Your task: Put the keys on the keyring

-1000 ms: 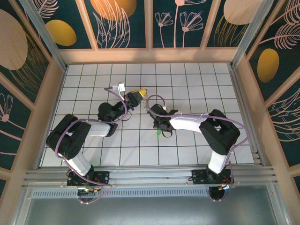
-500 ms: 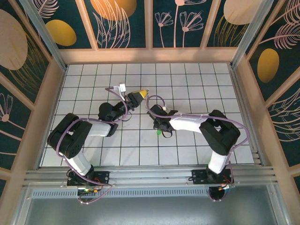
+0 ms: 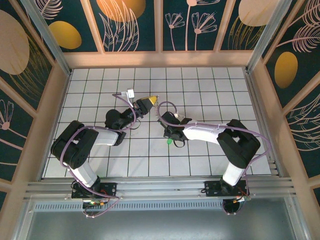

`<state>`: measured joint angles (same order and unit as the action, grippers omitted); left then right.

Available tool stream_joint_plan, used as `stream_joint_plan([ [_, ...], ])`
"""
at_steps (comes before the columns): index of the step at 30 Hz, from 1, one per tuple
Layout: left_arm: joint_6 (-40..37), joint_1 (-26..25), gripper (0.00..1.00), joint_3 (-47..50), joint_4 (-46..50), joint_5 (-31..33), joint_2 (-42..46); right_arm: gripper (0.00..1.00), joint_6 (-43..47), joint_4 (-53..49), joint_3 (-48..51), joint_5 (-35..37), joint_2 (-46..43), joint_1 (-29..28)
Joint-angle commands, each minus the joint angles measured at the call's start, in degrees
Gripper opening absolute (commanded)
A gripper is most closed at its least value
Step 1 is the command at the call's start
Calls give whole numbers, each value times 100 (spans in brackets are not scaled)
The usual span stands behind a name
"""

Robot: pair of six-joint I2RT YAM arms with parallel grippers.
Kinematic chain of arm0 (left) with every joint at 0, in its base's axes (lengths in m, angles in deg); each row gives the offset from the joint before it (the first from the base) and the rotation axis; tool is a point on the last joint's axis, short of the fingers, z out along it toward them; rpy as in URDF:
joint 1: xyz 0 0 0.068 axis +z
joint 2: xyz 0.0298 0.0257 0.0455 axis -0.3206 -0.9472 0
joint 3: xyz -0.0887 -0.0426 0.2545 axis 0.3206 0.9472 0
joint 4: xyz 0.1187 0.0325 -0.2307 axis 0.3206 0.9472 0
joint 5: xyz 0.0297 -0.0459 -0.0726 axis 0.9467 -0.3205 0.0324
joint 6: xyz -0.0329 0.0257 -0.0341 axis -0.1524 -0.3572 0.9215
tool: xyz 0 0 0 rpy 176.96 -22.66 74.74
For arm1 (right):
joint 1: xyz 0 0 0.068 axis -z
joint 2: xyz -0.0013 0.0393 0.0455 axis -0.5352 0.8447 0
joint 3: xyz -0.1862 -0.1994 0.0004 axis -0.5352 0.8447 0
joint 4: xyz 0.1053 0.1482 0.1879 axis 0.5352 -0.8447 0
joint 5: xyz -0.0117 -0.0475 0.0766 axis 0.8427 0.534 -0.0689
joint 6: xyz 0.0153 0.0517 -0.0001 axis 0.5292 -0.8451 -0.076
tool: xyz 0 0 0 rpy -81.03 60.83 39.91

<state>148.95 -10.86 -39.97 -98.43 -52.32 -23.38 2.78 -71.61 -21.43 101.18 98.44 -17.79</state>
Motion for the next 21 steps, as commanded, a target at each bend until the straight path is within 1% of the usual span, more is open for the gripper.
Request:
stream_joint_plan([
  [1,91,38,0,-144,-718,-63,-151,10,33,-91,85,88,-17,-50],
  [21,95,43,0,-129,-728,-56,-139,14,91,18,60,18,210,-39],
])
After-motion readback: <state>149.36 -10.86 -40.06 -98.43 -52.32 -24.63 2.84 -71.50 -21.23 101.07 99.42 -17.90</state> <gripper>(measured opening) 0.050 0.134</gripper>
